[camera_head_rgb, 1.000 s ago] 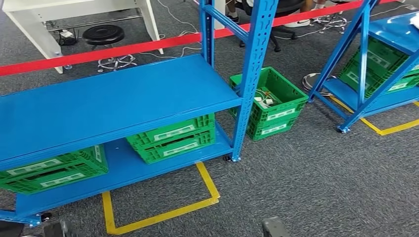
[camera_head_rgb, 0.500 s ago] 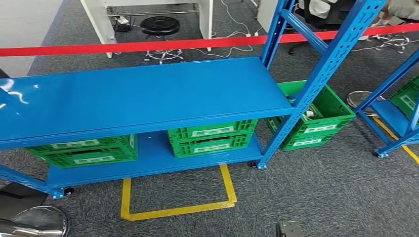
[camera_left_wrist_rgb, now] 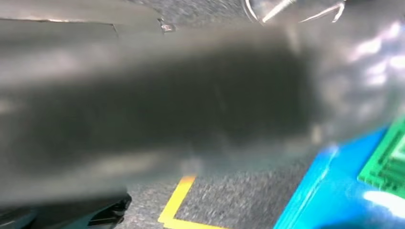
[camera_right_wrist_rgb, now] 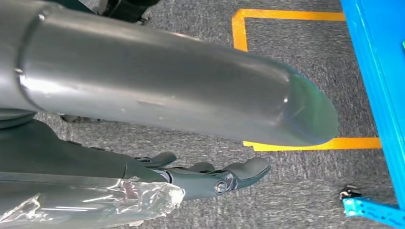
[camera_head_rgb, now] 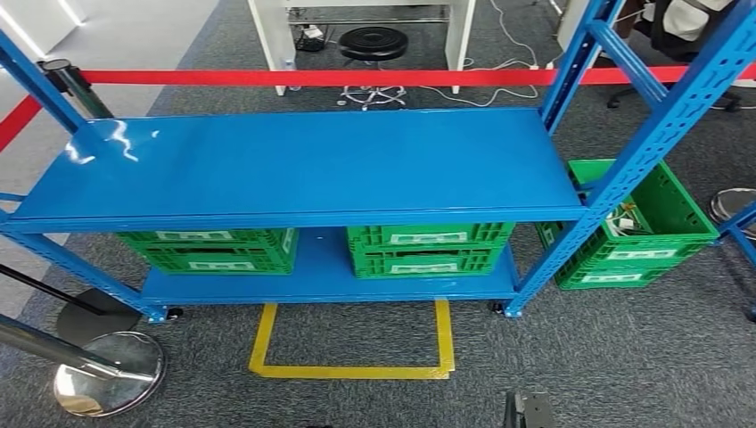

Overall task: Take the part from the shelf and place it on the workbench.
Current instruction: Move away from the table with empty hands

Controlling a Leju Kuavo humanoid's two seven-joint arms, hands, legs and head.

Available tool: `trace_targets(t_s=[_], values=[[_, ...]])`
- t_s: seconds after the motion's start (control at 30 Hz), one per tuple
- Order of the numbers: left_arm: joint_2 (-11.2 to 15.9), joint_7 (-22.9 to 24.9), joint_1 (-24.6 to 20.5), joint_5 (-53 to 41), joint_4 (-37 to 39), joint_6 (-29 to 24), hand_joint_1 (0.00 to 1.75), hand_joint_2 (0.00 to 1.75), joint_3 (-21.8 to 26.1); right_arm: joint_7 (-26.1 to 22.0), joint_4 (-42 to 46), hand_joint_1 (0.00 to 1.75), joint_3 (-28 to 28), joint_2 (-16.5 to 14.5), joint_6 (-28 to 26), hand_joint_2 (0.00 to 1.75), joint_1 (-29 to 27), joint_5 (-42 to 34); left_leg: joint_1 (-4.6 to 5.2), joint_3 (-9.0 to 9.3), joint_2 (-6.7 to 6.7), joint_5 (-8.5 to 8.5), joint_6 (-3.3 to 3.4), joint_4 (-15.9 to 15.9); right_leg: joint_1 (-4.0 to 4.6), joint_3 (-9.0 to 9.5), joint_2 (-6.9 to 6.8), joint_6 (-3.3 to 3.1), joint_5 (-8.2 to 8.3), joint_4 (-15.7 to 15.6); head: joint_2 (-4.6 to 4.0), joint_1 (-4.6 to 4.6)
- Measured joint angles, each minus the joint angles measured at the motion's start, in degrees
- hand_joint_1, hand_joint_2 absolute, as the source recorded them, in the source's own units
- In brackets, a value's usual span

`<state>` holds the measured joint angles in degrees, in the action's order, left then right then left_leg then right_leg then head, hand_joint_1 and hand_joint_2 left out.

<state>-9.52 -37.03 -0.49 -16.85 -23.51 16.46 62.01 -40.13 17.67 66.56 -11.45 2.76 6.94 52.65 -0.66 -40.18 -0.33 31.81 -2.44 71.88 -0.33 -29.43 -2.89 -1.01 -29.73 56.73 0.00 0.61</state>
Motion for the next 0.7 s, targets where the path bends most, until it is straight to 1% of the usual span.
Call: trace_targets(t_s=[0.03, 0.07, 0.1, 0.13, 0.17, 0.27, 0.43, 0.6, 0.7], values=[[0.01, 0.0, 0.07, -0.02, -0.03, -0.05, 0.0, 1.75, -0.05, 0.0, 0.1, 0.0, -0.44, -0.01, -0.14, 0.0, 0.01, -0.81, -0.01, 1.92, 0.16, -1.84, 0.1, -3.21, 0.0, 0.14, -0.38, 0.13, -0.1, 0.01, 0.0, -0.01], [0.03, 0.0, 0.11, -0.05, -0.08, -0.14, 0.0, 1.75, -0.09, -0.01, 0.19, 0.0, -0.88, -0.04, -0.33, 0.0, 0.06, -1.72, 0.04, 4.19, 0.44, -3.44, 0.33, -7.16, 0.03, 0.27, -0.63, 0.3, -0.2, 0.01, 0.0, 0.0], [0.04, 0.0, 0.1, -0.1, -0.14, -0.27, 0.0, 1.75, -0.13, -0.01, 0.25, 0.0, -1.34, -0.07, -0.56, 0.0, 0.13, -2.65, 0.13, 6.22, 0.68, -4.47, 0.66, -10.75, 0.15, 0.34, -0.86, 0.52, -0.34, 0.12, 0.0, 0.01], [0.04, 0.0, 0.08, -0.17, -0.19, -0.38, 0.0, 1.75, -0.18, -0.02, 0.28, 0.0, -1.8, -0.09, -0.78, 0.0, 0.19, -3.44, 0.22, 7.58, 0.9, -4.93, 1.0, -13.19, 0.27, 0.34, -1.03, 0.74, -0.42, 0.2, 0.0, 0.03], [0.0, 0.0, 0.08, -0.23, -0.22, -0.51, 0.0, 1.75, -0.25, -0.02, 0.3, 0.0, -2.17, -0.11, -0.9, 0.0, 0.21, -3.98, 0.27, 8.16, 1.06, -4.86, 1.24, -14.37, 0.43, 0.26, -1.1, 0.68, -0.55, 0.32, 0.0, 0.04], [-0.19, 0.0, 0.11, -0.44, -0.27, -0.96, 0.0, 1.75, -0.44, 0.0, 0.34, 0.0, -2.93, -0.11, -1.19, 0.0, 0.11, -4.92, 0.33, 8.26, 1.09, -4.82, 1.44, -14.74, 0.58, -0.12, -1.01, 0.16, -0.64, 0.34, 0.0, 0.04], [-0.22, 0.0, -0.08, -0.64, -0.32, -1.63, 0.0, 1.75, -0.65, 0.0, 0.34, 0.0, -3.38, -0.11, -1.33, 0.0, 0.05, -6.58, 0.57, 8.26, 1.13, -4.67, 1.88, -14.72, 0.35, -0.22, -0.94, 0.7, -0.3, -0.12, 0.0, 0.07], [-0.15, 0.0, -0.09, -0.68, -0.36, -1.73, 0.0, 1.75, -1.19, 0.0, 0.33, 0.0, -3.38, -0.11, -1.32, 0.0, 0.0, -6.94, 0.71, 8.22, 1.17, -4.73, 2.07, -14.65, 0.2, 0.19, -0.88, 1.22, -0.09, -0.18, 0.0, 0.03], [-0.16, 0.0, -0.09, -0.74, -0.42, -1.74, 0.0, 1.75, -1.43, 0.0, 0.33, 0.0, -3.41, -0.11, -1.03, 1.31, -0.01, -7.13, 0.71, 8.22, 1.17, -4.79, 2.15, -14.64, 0.2, 0.25, -0.88, 1.35, -0.07, -0.18, 0.0, 0.02]])
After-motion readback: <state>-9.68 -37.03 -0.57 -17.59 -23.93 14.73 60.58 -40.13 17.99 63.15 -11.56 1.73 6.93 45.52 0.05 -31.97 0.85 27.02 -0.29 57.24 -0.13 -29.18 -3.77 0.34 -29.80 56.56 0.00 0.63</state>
